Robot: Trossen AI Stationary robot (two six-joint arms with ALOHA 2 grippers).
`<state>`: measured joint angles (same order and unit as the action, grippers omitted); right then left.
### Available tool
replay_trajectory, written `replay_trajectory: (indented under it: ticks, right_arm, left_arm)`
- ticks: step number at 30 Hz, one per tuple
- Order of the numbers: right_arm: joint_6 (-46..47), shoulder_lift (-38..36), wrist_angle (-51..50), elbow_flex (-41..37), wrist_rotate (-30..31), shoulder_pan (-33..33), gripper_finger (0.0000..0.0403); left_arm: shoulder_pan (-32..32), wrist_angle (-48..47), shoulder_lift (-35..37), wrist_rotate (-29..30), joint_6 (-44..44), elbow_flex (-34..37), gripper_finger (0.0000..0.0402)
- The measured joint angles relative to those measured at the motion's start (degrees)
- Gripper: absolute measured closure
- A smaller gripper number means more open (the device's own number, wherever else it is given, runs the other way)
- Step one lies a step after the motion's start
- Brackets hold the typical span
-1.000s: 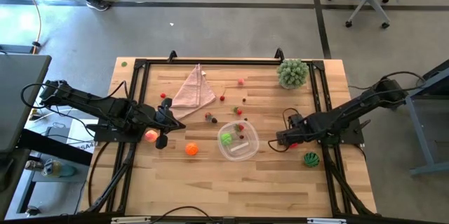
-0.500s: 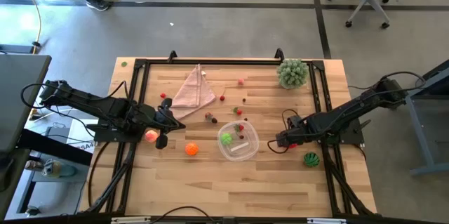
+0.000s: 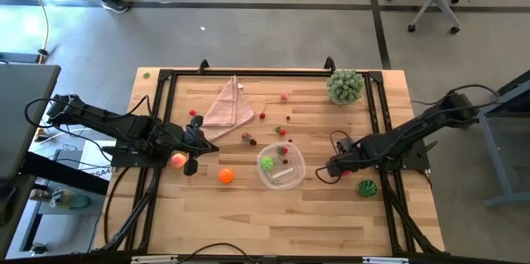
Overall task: Pick and placing Produce into tupperware
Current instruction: Put the red apple into the transparent bin
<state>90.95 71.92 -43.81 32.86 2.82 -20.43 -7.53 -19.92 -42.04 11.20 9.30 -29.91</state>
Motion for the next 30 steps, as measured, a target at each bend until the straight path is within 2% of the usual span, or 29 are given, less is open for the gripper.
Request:
replay_trajectory:
  ticks: [19,30]
  right_arm:
    - [-2.4,0.9,0.9,0.0,-0.5,0.0,0.0085]
    - [-2.5,0.9,1.2,0.0,-0.6,0.0,0.0131]
  left_arm:
    - [0.0,0.0,0.0,0.0,0.0,0.0,0.0401]
    - [0.0,0.0,0.0,0.0,0.0,0.0,0.0401]
